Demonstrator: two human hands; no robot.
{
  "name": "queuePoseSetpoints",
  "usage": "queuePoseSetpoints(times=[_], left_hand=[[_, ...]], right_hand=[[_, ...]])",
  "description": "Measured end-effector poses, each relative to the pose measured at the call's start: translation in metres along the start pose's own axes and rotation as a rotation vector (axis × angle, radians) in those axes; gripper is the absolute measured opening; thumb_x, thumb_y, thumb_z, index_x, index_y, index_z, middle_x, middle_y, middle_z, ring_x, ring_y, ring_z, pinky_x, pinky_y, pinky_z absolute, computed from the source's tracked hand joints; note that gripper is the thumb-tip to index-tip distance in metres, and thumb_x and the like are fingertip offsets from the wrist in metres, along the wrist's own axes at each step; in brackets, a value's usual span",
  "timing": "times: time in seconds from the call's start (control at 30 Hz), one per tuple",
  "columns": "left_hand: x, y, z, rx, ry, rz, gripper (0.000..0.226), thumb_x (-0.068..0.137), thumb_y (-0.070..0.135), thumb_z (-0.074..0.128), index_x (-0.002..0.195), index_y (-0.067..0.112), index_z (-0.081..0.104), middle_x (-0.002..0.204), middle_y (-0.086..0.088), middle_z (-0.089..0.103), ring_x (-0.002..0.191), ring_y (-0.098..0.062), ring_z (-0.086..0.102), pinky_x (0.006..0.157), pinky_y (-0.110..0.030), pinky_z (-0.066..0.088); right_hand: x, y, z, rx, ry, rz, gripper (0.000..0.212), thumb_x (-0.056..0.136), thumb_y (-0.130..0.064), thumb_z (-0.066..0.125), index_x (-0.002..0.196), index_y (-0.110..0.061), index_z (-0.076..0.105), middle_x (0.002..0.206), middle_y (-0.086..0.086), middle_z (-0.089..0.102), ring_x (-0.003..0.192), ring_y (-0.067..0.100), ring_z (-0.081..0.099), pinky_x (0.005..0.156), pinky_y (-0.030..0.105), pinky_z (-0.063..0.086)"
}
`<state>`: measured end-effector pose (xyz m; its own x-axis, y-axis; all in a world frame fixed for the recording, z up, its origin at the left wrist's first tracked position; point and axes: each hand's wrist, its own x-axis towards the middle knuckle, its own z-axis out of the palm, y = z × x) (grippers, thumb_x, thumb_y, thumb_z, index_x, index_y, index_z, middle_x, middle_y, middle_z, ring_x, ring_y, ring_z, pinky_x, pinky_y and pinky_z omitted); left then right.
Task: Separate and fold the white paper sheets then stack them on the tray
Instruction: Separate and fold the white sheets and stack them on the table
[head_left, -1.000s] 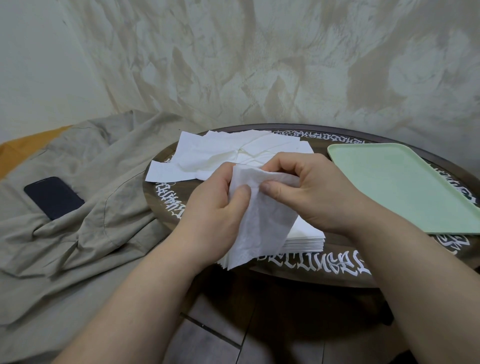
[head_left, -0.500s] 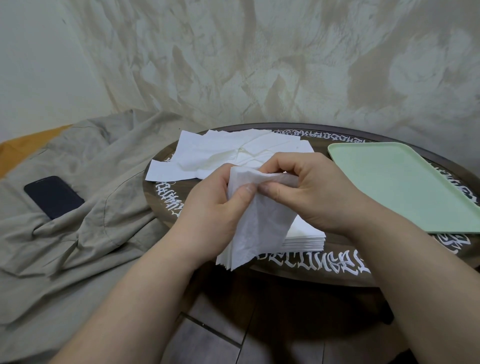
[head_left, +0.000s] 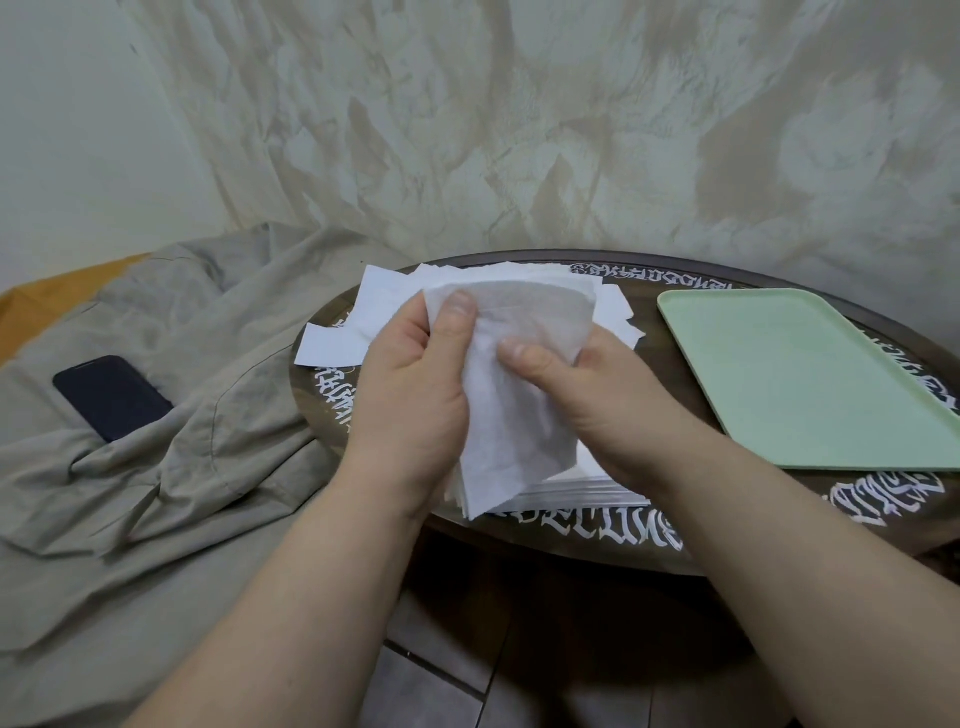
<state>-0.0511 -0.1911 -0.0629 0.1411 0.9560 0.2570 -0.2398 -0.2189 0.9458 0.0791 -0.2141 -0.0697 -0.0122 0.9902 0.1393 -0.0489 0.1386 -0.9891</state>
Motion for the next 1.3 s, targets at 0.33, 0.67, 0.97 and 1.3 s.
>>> queuePoseSetpoints(times=[0.33, 0.67, 0.97, 1.3], left_hand=[[0.009, -0.012, -0.004, -0.010, 0.241, 0.000, 0.016, 0.088, 0.038, 0.056, 0.076, 0.026, 0.059, 0.086, -0.003, 0.064, 0.082, -0.019, 0.059, 0.080, -0.045, 0.051], [0.016, -0.035, -0.009, -0.166, 0.250, -0.420, 0.014, 0.093, 0.004, 0.062, 0.084, 0.010, 0.053, 0.086, -0.007, 0.065, 0.068, -0.012, 0.063, 0.052, -0.016, 0.053], [0.012, -0.056, -0.018, 0.204, 0.072, -0.442, 0.008, 0.088, 0.010, 0.069, 0.088, 0.010, 0.060, 0.079, -0.012, 0.060, 0.056, -0.014, 0.051, 0.057, -0.026, 0.052], [0.005, -0.063, -0.026, 0.500, 0.013, -0.377, 0.012, 0.087, 0.008, 0.069, 0.087, 0.013, 0.059, 0.084, -0.005, 0.063, 0.056, -0.013, 0.057, 0.052, -0.023, 0.050]], right_hand=[[-0.004, 0.000, -0.010, -0.265, -0.139, 0.262, 0.025, 0.079, -0.007, 0.074, 0.103, -0.010, 0.070, 0.100, 0.005, 0.075, 0.094, 0.023, 0.071, 0.091, 0.039, 0.055], [-0.005, -0.003, -0.063, 0.173, 0.153, 0.414, 0.015, 0.086, -0.015, 0.065, 0.101, -0.014, 0.064, 0.086, 0.006, 0.072, 0.072, 0.019, 0.069, 0.059, 0.028, 0.057], [-0.015, 0.008, -0.082, -0.217, 0.218, 0.444, 0.018, 0.087, 0.001, 0.063, 0.103, -0.006, 0.064, 0.081, 0.008, 0.066, 0.054, 0.010, 0.059, 0.053, 0.022, 0.046], [-0.030, 0.034, -0.085, -0.318, 0.197, 0.433, 0.012, 0.086, -0.003, 0.065, 0.094, -0.012, 0.066, 0.069, 0.002, 0.065, 0.061, 0.013, 0.057, 0.062, 0.028, 0.047]])
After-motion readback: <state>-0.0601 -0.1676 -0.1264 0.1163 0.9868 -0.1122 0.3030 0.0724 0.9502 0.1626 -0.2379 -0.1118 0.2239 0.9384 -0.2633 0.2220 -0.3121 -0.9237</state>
